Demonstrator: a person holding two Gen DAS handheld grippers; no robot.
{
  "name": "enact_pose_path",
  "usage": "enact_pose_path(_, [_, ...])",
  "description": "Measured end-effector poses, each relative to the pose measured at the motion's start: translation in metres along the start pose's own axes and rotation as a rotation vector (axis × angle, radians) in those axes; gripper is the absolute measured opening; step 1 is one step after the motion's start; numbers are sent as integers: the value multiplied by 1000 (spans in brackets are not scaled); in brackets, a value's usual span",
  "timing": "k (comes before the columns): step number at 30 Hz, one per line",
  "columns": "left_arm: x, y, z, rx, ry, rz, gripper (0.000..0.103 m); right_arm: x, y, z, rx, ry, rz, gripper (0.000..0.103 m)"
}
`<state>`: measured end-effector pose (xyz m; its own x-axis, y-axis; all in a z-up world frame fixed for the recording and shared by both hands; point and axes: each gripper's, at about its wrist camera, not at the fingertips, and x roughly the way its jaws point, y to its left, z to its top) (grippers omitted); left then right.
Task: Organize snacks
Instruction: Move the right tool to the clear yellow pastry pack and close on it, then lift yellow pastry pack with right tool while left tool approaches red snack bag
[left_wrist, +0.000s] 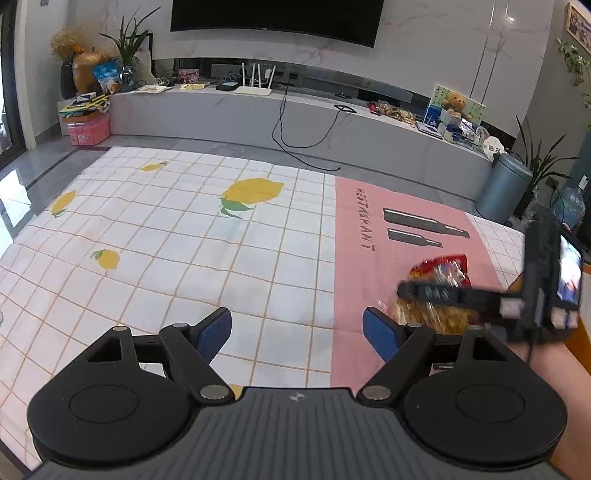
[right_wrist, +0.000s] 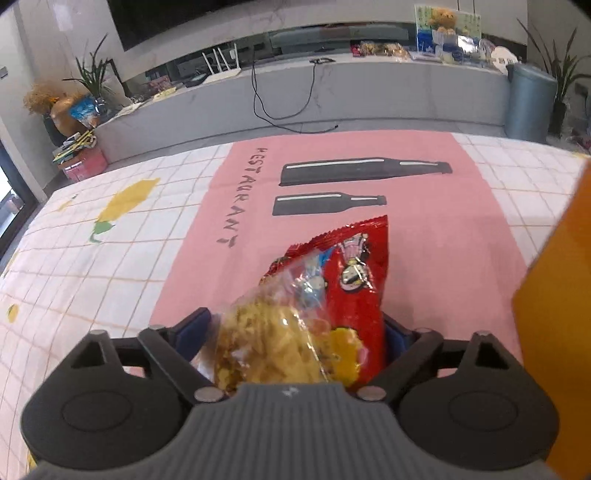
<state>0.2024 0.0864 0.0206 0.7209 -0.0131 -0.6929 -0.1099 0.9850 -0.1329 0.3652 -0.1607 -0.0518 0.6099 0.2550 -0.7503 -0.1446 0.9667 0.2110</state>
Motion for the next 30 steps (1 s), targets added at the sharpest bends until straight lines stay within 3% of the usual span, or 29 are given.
enact_pose_path(8, [-9,10,-8,-47,36,-75,95,-51,13,-59,-42,77,129,84])
enact_pose_path(13, [-6,8,-20,-73,97,-139,95,-70,19,-79,-93,76,128,87])
enact_pose_path(16, [-5,3,-26,-47,97,-115,95,-85,22,-80,-151,1,92,92])
enact_pose_path(18, [-6,1,-27,-33,90,-100,95,-104,23,-82,-179,-77,89,100])
enact_pose_path(20, [-9,2,-28,-26,79,-95,95,-121,25,-86,-219,-143,85,100])
enact_pose_path(25, [-16,4,-30,-32,56,-77,95,-155,33,-117,-331,-306,-62,100])
enact_pose_path(30, [-21,5,-40,-24,44,-47,95,-163,35,-147,-359,-296,-81,100])
